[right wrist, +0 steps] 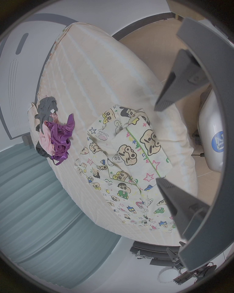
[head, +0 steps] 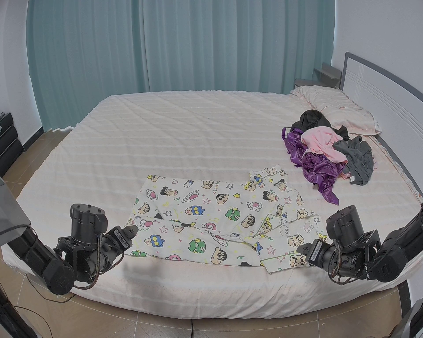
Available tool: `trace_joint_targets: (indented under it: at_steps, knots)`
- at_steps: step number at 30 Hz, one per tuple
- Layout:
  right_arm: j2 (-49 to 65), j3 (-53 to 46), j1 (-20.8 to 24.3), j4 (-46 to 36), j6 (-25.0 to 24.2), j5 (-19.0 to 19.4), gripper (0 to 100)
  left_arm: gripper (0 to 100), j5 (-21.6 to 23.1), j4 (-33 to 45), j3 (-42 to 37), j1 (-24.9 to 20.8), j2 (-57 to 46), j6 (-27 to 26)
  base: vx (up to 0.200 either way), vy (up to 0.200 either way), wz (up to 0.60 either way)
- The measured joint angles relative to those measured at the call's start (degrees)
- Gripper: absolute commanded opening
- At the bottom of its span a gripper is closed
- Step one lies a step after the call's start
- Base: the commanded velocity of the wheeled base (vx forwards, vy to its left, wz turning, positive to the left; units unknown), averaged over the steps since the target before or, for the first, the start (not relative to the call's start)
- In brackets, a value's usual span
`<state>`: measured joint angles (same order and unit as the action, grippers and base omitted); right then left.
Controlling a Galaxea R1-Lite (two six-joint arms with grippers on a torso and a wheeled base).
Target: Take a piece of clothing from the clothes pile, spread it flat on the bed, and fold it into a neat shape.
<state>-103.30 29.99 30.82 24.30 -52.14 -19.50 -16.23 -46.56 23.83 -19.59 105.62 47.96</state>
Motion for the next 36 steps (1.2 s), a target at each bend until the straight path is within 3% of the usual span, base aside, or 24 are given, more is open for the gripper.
trace_joint_targets:
  at_steps: [11, 19, 36]
  knots:
    - [-0.5, 4.1, 3.0, 0.0, -0.1, 3.4, 100, 100, -0.1, 0.0, 0.5, -0.5, -0.2, -0.1, 0.000, 0.000, 0.00]
    - [-7.7, 17.1, 4.3, -0.6, -0.1, 5.5, 100, 100, -0.2, 0.0, 1.1, -0.6, -0.6, -0.2, 0.000, 0.000, 0.00]
    - [-28.2, 40.7, 10.4, -6.5, 0.1, 5.9, 100, 100, -0.5, 0.0, 1.9, -0.3, -1.0, -0.3, 0.000, 0.000, 0.00]
